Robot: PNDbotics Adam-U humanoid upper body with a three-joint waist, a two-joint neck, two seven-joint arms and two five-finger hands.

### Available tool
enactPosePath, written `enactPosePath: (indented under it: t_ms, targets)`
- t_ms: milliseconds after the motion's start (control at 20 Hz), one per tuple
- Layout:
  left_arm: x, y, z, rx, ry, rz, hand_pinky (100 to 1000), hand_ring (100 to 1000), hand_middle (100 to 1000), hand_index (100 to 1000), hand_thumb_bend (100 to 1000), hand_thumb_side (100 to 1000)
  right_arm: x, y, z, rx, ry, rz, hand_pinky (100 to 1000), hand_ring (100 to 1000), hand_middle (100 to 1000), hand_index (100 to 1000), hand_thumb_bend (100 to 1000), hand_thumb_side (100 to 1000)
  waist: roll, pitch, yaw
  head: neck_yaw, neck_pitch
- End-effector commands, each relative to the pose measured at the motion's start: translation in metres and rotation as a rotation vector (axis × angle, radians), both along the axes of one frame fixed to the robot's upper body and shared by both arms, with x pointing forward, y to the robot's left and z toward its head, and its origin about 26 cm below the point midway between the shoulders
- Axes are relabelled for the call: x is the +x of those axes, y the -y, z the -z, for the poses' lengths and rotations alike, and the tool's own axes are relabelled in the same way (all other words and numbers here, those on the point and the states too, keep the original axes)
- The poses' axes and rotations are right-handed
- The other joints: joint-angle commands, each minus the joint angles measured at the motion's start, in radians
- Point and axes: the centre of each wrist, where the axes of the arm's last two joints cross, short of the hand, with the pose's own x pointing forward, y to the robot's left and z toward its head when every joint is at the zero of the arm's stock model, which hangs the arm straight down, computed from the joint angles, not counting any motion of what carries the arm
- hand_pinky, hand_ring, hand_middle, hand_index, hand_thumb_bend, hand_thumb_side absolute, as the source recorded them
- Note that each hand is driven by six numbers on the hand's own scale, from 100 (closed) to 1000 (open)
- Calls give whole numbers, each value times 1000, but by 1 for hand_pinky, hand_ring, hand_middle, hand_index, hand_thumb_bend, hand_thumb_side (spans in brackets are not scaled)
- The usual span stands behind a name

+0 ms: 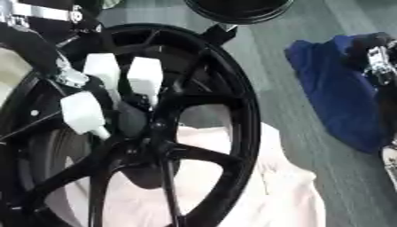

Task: Pull the pin out of the wheel hub.

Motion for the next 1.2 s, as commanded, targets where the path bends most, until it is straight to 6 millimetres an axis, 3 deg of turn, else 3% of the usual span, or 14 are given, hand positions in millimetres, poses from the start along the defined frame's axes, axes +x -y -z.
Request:
enactPosePath:
  t_ms: [50, 700, 1200]
  targets:
    - [0, -3, -5, 12, 29, -15, 836, 696, 647, 773, 503, 394, -2, -1, -10, -16, 30, -8, 761, 659, 603, 668, 100, 625, -5, -15, -2, 5, -7]
    - [4, -2, 0, 25, 27, -18, 820, 674, 628, 760, 470, 341, -1, -1, -10, -13, 31, -10, 761, 659, 603, 668, 100, 630, -4, -18, -4, 9, -10]
    - [9, -2, 5, 13, 50, -38, 796, 635, 596, 731, 395, 265, -1, -1, -10, -9, 34, -11, 762, 659, 603, 667, 100, 630, -2, -21, -7, 12, -13]
